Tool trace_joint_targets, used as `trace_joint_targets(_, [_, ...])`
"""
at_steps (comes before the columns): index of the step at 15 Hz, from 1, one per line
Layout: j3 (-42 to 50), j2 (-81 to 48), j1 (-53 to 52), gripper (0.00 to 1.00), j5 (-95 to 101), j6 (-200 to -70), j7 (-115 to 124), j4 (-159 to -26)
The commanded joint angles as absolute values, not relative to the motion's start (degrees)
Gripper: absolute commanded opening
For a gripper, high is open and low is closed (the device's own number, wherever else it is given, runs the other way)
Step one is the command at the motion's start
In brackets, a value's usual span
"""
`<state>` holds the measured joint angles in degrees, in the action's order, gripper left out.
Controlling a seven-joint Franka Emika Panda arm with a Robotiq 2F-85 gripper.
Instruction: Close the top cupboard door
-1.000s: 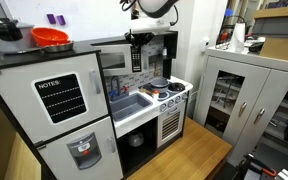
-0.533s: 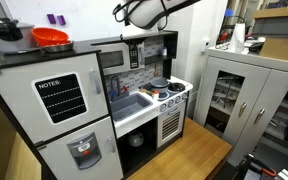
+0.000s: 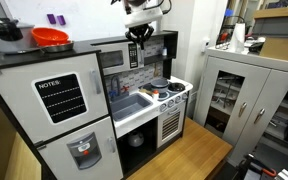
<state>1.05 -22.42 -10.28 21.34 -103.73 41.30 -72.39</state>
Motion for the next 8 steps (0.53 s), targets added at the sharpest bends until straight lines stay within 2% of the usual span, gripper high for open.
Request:
trace_joint_targets(1, [0.57, -21.35, -9.33, 0.0, 16.57, -93.2, 34.53, -68.48])
trace_joint_targets(8, [0.55, -15.7, -7.6, 0.0, 9.75, -84.21, 24.06, -68.66])
